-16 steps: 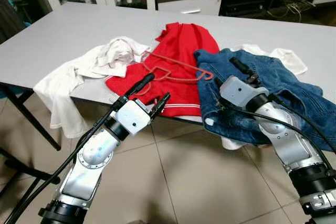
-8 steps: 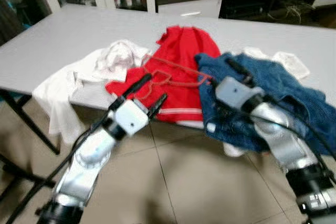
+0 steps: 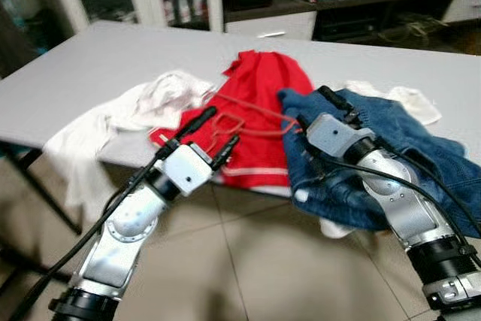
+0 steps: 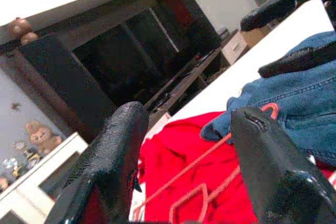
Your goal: Hang hanger
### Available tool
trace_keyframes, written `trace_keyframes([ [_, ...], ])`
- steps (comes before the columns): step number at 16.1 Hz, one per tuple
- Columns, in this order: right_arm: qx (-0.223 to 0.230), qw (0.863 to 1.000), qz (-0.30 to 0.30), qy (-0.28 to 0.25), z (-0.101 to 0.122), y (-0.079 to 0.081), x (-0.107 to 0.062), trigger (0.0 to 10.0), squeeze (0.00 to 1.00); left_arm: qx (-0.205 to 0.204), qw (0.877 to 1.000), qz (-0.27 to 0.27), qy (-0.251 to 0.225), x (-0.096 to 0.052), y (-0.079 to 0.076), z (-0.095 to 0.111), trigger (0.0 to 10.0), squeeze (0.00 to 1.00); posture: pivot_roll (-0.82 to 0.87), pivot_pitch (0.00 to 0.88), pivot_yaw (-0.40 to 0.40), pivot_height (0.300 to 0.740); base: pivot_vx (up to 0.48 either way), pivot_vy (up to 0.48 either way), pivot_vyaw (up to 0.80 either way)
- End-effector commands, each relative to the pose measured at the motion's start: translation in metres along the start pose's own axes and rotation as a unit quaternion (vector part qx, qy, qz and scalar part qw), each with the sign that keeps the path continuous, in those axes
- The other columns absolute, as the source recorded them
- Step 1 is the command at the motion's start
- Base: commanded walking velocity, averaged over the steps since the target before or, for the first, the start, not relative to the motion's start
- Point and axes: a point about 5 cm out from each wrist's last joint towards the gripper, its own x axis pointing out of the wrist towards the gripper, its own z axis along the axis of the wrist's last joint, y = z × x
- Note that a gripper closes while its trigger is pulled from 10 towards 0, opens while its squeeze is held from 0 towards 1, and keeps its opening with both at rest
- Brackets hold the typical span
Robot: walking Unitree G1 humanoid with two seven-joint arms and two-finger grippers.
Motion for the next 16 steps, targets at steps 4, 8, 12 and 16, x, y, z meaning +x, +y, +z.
trace_keyframes([
  [4, -0.004, 1.000, -0.003, -0.003, 0.001, -0.007, 0.000, 10.0, 0.00, -0.001, 1.000, -0.002, -0.008, 0.004, -0.001, 0.004, 10.0, 0.00, -0.04, 0.000, 0.047, 0.740, 0.437, 0.000, 0.00],
  [8, -0.004, 1.000, -0.001, -0.007, 0.002, -0.006, 0.000, 10.0, 0.00, -0.002, 1.000, -0.004, -0.010, 0.004, -0.002, 0.004, 10.0, 0.00, -0.04, 0.000, 0.049, 0.740, 0.406, 0.000, 0.00],
  [12, -0.004, 1.000, 0.005, -0.010, 0.004, -0.004, -0.001, 10.0, 0.00, -0.013, 1.000, -0.012, -0.019, 0.003, -0.004, 0.006, 10.0, 0.00, -0.04, 0.000, 0.051, 0.740, 0.000, 0.000, 0.00],
  [16, 0.039, 0.993, 0.098, -0.058, 0.019, 0.004, -0.006, 10.0, 0.00, -0.012, 1.000, -0.014, -0.016, 0.004, -0.005, 0.005, 10.0, 0.00, -0.05, 0.000, 0.049, 0.740, 0.000, 0.000, 0.00],
])
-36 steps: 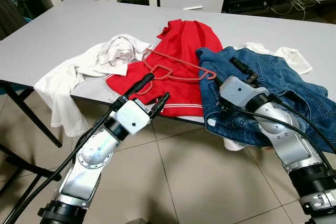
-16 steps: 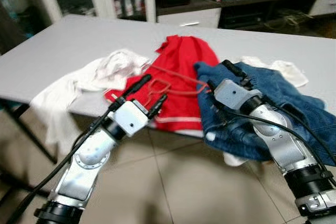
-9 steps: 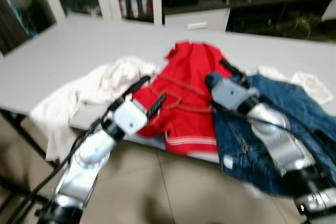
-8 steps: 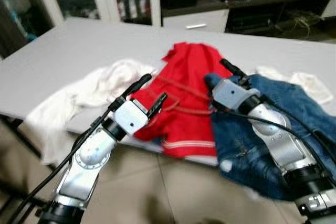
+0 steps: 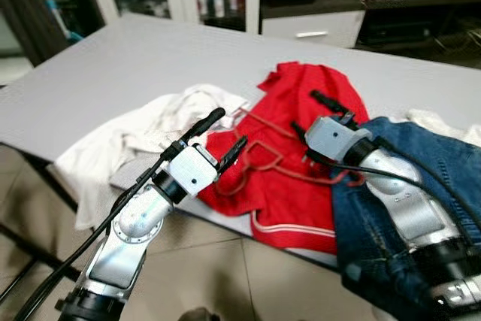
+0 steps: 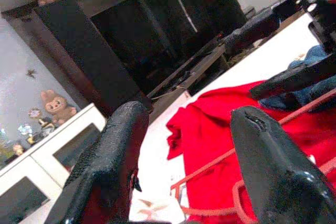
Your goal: Hang hanger
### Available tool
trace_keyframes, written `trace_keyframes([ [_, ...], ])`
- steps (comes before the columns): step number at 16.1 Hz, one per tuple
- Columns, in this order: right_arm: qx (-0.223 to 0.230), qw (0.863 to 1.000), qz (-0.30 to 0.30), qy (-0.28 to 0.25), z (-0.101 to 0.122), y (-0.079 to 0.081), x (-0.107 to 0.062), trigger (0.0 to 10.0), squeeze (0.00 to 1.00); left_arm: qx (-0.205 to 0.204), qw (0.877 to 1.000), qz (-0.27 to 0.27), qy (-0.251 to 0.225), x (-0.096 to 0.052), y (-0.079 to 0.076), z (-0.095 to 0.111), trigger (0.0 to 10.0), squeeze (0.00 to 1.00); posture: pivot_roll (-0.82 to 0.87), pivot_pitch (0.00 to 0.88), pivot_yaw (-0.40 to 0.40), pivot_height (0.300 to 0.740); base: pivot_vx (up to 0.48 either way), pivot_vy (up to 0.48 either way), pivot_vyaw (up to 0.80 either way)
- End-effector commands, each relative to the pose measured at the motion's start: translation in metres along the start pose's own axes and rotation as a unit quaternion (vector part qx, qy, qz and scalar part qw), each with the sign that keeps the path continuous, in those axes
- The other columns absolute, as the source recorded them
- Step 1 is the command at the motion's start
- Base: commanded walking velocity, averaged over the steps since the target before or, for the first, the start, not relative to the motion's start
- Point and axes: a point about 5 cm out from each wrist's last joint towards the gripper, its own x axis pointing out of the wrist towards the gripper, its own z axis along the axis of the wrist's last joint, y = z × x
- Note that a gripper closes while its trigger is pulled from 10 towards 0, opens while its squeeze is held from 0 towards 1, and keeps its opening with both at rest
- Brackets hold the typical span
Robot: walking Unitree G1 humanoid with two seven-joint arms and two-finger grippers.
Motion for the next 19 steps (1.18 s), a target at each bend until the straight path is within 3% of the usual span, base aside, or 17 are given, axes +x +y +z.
trace_keyframes([
  [1, 0.033, 0.997, 0.059, -0.029, 0.012, 0.006, -0.002, 10.0, 0.00, 0.002, 1.000, -0.001, -0.003, 0.001, 0.002, 0.002, 10.0, 0.00, -0.05, 0.000, 0.049, 0.740, 0.000, 0.000, 0.00],
  [5, 0.048, 0.987, 0.147, -0.033, 0.019, 0.016, -0.006, 10.0, 0.00, 0.002, 1.000, -0.002, -0.002, 0.001, 0.002, 0.001, 10.0, 0.00, -0.05, 0.000, 0.048, 0.740, 0.000, 0.000, 0.00],
  [9, 0.033, 0.979, 0.199, 0.012, 0.010, 0.033, -0.009, 10.0, 0.00, 0.003, 1.000, -0.005, 0.001, 0.000, 0.002, 0.000, 10.0, 0.00, -0.04, 0.000, 0.042, 0.740, 0.000, 0.000, 0.00],
  [11, 0.014, 0.979, 0.201, 0.028, 0.007, 0.039, -0.007, 10.0, 0.00, 0.001, 1.000, -0.011, 0.005, -0.001, 0.001, -0.001, 10.0, 0.00, -0.04, 0.000, 0.037, 0.740, 0.000, 0.000, 0.00],
  [14, -0.058, 0.982, 0.161, 0.081, -0.003, 0.051, 0.009, 10.0, 0.00, 0.002, 1.000, -0.022, 0.015, -0.005, 0.004, -0.005, 10.0, 0.00, -0.04, 0.000, 0.030, 0.740, 0.000, 0.000, 0.00],
  [19, -0.090, 0.972, 0.160, 0.144, -0.024, 0.060, 0.009, 10.0, 0.00, -0.016, 0.998, -0.048, 0.040, -0.022, -0.004, -0.013, 10.0, 0.00, -0.03, 0.000, 0.025, 0.740, 0.000, 0.000, 0.00],
])
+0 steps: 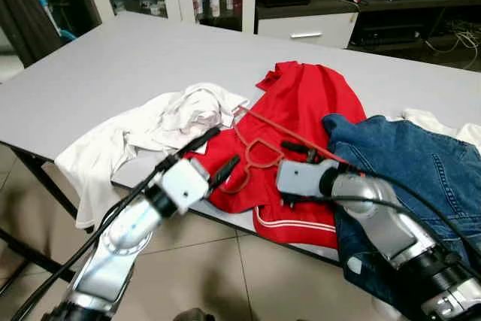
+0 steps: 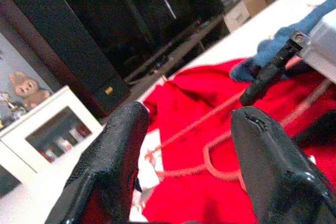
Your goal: Hang hanger
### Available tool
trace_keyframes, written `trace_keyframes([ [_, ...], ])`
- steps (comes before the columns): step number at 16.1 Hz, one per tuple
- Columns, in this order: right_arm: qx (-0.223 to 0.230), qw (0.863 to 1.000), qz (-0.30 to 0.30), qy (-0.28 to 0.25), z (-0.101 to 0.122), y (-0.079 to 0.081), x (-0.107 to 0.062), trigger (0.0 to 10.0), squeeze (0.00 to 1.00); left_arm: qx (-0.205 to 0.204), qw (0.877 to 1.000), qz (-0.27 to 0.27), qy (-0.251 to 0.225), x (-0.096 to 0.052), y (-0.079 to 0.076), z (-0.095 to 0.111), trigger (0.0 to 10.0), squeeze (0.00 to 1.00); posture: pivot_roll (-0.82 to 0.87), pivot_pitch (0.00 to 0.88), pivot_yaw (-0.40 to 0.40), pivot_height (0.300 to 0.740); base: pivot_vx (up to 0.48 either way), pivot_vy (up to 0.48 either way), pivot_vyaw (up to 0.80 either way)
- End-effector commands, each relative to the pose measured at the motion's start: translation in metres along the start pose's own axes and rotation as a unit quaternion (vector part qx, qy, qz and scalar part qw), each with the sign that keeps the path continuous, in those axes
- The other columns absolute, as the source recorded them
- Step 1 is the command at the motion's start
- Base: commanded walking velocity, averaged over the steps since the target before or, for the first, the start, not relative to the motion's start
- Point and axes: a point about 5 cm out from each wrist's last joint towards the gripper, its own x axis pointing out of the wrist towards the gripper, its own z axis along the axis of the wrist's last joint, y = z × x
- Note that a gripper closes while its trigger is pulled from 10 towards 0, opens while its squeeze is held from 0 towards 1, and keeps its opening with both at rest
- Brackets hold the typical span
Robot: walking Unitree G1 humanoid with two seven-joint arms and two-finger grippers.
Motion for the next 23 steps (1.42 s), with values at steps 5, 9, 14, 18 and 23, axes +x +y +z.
trace_keyframes([
  [5, 0.039, 0.997, -0.026, 0.066, -0.014, 0.002, 0.010, 10.0, 0.00, -0.007, 1.000, -0.006, -0.013, 0.007, 0.000, 0.005, 10.0, 0.00, -0.04, 0.000, 0.030, 0.740, 0.000, 0.000, 0.00],
  [9, 0.094, 0.994, -0.039, 0.049, -0.010, -0.002, 0.011, 3.2, 0.00, -0.025, 0.999, -0.011, -0.018, 0.012, -0.012, 0.005, 10.0, 0.00, -0.05, 0.000, 0.046, 0.740, 0.000, 0.000, 0.00],
  [14, 0.102, 0.993, -0.033, 0.041, -0.006, -0.002, 0.010, 0.0, 0.00, -0.029, 0.999, -0.009, -0.023, 0.017, -0.012, 0.006, 10.0, 0.00, -0.06, 0.000, 0.042, 0.740, 0.000, 0.000, 0.00],
  [18, 0.167, 0.983, -0.074, 0.020, -0.004, -0.023, 0.004, 0.0, 0.00, -0.026, 0.999, 0.008, -0.028, 0.019, -0.007, 0.008, 10.0, 0.00, -0.06, 0.000, 0.041, 0.740, 0.000, 0.000, 0.00],
  [23, 0.280, 0.949, -0.135, -0.049, 0.006, -0.047, 0.000, 0.0, 0.00, -0.030, 0.996, 0.064, -0.048, 0.021, 0.006, 0.014, 10.0, 0.00, -0.05, 0.000, 0.043, 0.740, 0.000, 0.000, 0.00],
])
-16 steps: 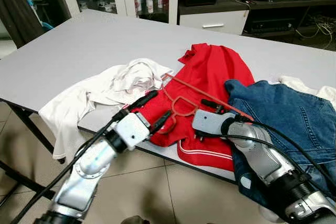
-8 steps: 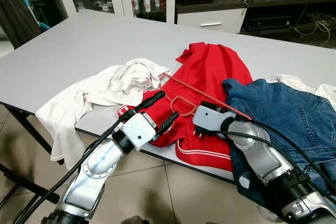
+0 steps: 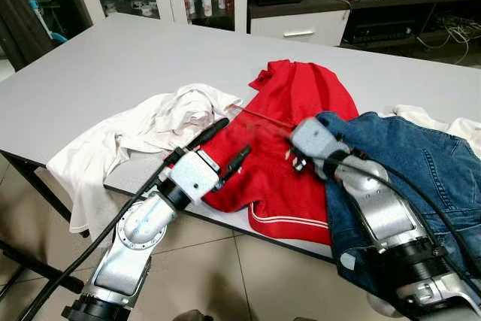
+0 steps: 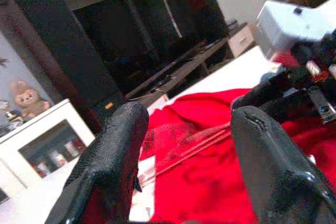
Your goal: Hang hanger
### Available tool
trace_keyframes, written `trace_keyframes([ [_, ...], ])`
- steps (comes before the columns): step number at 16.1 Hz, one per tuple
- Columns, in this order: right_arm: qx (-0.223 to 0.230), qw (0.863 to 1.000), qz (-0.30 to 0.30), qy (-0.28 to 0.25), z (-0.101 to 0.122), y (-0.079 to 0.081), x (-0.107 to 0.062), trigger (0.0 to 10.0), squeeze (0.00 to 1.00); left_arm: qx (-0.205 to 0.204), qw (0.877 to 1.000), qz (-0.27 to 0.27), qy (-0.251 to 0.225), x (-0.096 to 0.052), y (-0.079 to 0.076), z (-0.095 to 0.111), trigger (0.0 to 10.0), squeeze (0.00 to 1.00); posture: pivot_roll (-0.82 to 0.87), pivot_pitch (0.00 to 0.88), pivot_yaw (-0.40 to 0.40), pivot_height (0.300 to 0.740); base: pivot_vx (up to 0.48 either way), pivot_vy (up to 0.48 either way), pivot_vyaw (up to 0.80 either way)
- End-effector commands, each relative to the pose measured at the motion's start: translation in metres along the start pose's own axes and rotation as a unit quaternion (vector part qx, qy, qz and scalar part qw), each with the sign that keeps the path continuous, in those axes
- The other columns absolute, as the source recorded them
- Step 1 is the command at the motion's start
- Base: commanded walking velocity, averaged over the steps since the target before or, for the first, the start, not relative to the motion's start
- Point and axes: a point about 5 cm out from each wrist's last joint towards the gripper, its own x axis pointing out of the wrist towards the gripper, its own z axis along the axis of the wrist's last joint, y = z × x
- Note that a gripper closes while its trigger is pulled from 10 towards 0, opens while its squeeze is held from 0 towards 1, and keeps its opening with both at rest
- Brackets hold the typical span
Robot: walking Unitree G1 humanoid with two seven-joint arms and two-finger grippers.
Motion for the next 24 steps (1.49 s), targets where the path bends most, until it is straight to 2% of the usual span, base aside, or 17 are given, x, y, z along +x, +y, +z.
trace_keyframes([
  [1, 0.034, 0.999, -0.021, -0.028, 0.012, -0.010, 0.000, 0.0, 0.00, 0.000, 1.000, 0.028, -0.013, 0.002, 0.009, 0.004, 10.0, 0.00, -0.05, 0.000, 0.043, 0.740, 0.000, 0.000, 0.00],
  [4, 0.071, 0.996, -0.031, -0.043, 0.016, -0.014, -0.001, 0.0, 0.00, 0.003, 0.998, 0.066, -0.025, 0.002, 0.017, 0.008, 10.0, 0.00, -0.05, 0.000, 0.042, 0.740, 0.000, 0.000, 0.00],
  [6, 0.109, 0.991, -0.055, -0.051, 0.018, -0.023, -0.001, 0.0, 0.00, 0.015, 0.990, 0.126, -0.059, 0.003, 0.032, 0.020, 10.0, 0.00, -0.05, 0.000, 0.039, 0.740, 0.000, 0.000, 0.00],
  [7, 0.118, 0.990, -0.058, -0.051, 0.018, -0.025, -0.001, 0.0, 0.00, 0.015, 0.988, 0.139, -0.069, 0.004, 0.035, 0.023, 10.0, 0.00, -0.05, 0.000, 0.039, 0.740, 0.000, 0.000, 0.00],
  [8, 0.149, 0.985, -0.065, -0.057, 0.020, -0.029, 0.000, 0.0, 0.00, 0.007, 0.982, 0.167, -0.087, 0.006, 0.041, 0.031, 10.0, 0.00, -0.05, 0.000, 0.037, 0.740, 0.000, 0.000, 0.00],
  [13, 0.172, 0.976, -0.046, -0.122, 0.039, -0.037, -0.006, 0.0, 0.00, -0.026, 0.985, 0.158, -0.071, 0.005, 0.025, 0.023, 10.0, 0.00, -0.05, 0.000, 0.044, 0.740, 0.000, 0.000, 0.00],
  [14, 0.153, 0.981, 0.000, -0.119, 0.038, -0.036, -0.010, 0.0, 0.00, -0.031, 0.986, 0.151, -0.063, 0.004, 0.020, 0.020, 10.0, 0.00, -0.05, 0.000, 0.045, 0.740, 0.000, 0.000, 0.00],
  [15, 0.146, 0.982, 0.017, -0.115, 0.036, -0.034, -0.012, 0.0, 0.00, -0.031, 0.986, 0.149, -0.061, 0.004, 0.019, 0.019, 10.0, 0.00, -0.05, 0.000, 0.046, 0.740, 0.000, 0.000, 0.00],
  [17, 0.078, 0.989, 0.079, -0.097, 0.026, -0.034, -0.026, 0.0, 0.00, -0.028, 0.987, 0.148, -0.056, 0.004, 0.021, 0.016, 10.0, 0.00, -0.05, 0.000, 0.045, 0.740, 0.000, 0.000, 0.00],
  [20, 0.063, 0.992, 0.072, -0.080, 0.021, -0.056, -0.036, 0.0, 0.00, -0.026, 0.987, 0.149, -0.053, 0.003, 0.024, 0.015, 10.0, 0.00, -0.06, 0.000, 0.045, 0.740, 0.000, 0.000, 0.00],
  [24, 0.026, 0.993, 0.100, -0.054, 0.012, -0.069, -0.051, 0.0, 0.00, -0.025, 0.988, 0.141, -0.053, 0.003, 0.019, 0.015, 10.0, 0.00, -0.07, 0.000, 0.047, 0.740, 0.000, 0.000, 0.00],
])
